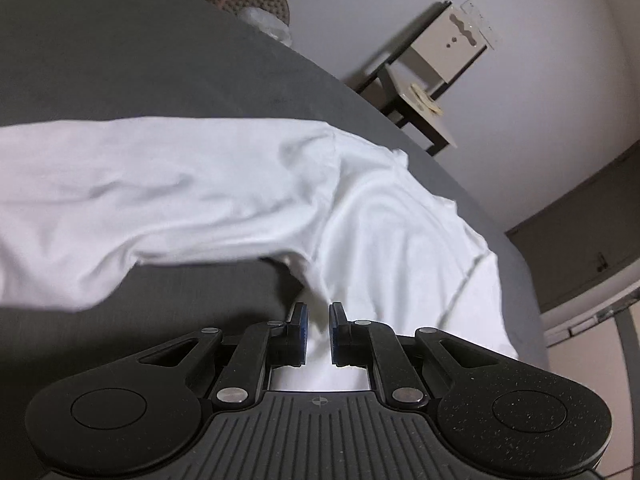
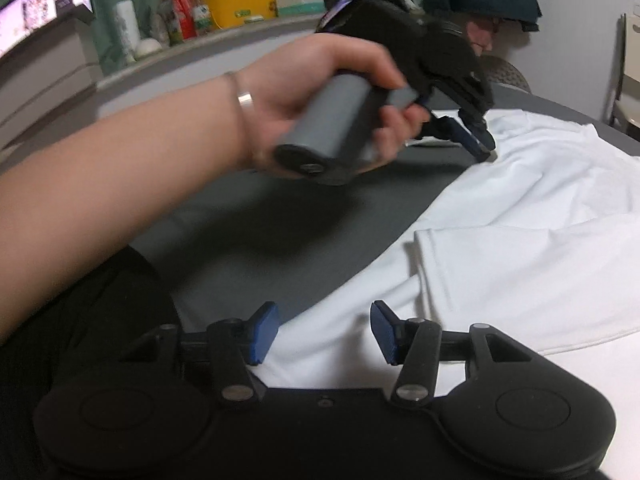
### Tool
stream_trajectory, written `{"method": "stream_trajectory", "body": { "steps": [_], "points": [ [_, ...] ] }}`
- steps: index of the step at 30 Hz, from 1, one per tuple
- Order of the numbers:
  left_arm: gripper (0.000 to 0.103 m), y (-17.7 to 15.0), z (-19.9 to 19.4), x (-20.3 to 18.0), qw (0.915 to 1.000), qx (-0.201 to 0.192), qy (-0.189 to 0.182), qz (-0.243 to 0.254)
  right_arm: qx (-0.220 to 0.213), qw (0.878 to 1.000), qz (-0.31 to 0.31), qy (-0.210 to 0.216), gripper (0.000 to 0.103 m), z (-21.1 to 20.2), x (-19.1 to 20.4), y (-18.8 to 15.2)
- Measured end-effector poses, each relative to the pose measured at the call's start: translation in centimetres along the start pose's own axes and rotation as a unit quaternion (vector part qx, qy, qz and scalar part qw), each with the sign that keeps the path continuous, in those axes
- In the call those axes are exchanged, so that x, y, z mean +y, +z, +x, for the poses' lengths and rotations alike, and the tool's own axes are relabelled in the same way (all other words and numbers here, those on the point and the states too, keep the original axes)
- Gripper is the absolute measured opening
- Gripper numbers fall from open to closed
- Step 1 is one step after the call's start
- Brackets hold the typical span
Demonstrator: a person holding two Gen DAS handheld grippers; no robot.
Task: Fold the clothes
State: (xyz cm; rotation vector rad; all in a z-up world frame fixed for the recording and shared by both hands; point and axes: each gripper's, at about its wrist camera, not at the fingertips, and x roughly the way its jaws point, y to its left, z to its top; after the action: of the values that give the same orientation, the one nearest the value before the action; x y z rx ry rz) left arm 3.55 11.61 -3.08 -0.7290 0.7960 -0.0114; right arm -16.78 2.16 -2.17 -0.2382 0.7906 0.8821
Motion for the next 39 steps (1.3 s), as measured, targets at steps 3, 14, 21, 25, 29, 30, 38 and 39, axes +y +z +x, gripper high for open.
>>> {"method": "stream_trajectory", "body": {
  "steps": [3, 14, 21, 25, 29, 30, 38, 39],
  "points": [
    [0.009, 0.4, 1.3, 0.6, 0.9999, -0.003, -0.006, -0.011, 0.007, 1.0, 0.022, -0.017, 0.05, 0.7, 0.2, 0.0],
    [0.009, 0.1, 0.5, 2.5, 0.9933, -0.046, -0.058, -0.088, 0.019, 0.998, 0.068, 0.003, 0.051, 2.1, -1.0, -0.5],
    [0.009, -0.5, 2.4, 3.6, 0.9882, -0.027, -0.063, -0.137, 0.018, 0.997, 0.069, 0.009, 0.053, 2.5, -1.1, -0.6],
    [0.017, -1.0, 2.6, 3.2, 0.9882, -0.042, -0.062, -0.134, 0.016, 0.997, 0.07, 0.01, 0.053, 2.6, -1.1, -0.6],
    [0.103, -1.1, 2.3, 3.3, 0.9829, -0.044, -0.093, -0.152, 0.014, 0.997, 0.073, 0.012, 0.054, 2.6, -1.1, -0.7],
    [0.103, -1.0, 2.2, 2.9, 0.9853, -0.045, -0.088, -0.139, 0.013, 0.997, 0.074, 0.013, 0.055, 2.6, -1.1, -0.7],
    [0.103, -0.5, 2.1, 3.3, 0.9887, -0.075, -0.059, -0.115, 0.013, 0.997, 0.074, 0.009, 0.055, 2.5, -1.0, -0.5],
    [0.103, -0.4, 2.2, 3.5, 0.9873, -0.083, -0.066, -0.118, 0.013, 0.997, 0.074, 0.008, 0.055, 2.5, -1.0, -0.5]
  ]
}}
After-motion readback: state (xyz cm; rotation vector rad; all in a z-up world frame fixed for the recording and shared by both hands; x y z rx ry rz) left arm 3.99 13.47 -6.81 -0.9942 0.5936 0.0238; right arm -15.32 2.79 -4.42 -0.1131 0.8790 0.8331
